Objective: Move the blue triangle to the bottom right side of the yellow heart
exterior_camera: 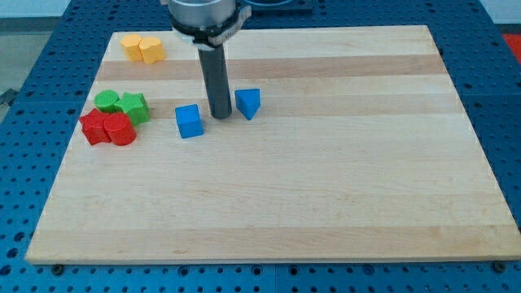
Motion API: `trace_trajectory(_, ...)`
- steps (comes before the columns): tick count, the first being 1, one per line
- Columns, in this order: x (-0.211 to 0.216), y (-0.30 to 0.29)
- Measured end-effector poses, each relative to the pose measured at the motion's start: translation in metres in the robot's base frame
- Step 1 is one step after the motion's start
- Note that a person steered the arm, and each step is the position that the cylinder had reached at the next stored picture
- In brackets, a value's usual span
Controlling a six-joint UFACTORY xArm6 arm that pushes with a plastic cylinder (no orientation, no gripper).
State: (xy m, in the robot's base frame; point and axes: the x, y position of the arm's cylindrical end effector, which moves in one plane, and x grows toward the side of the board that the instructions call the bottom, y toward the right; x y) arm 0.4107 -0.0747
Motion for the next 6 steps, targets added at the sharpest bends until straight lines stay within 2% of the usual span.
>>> trace_trajectory(1,0.024,0.019)
trace_trajectory(2,0.02,0.048)
trace_trajectory(4,-0.039,0.043)
trace_trajectory(5,-0.042,0.043)
trace_trajectory(6,-0.065,0.017)
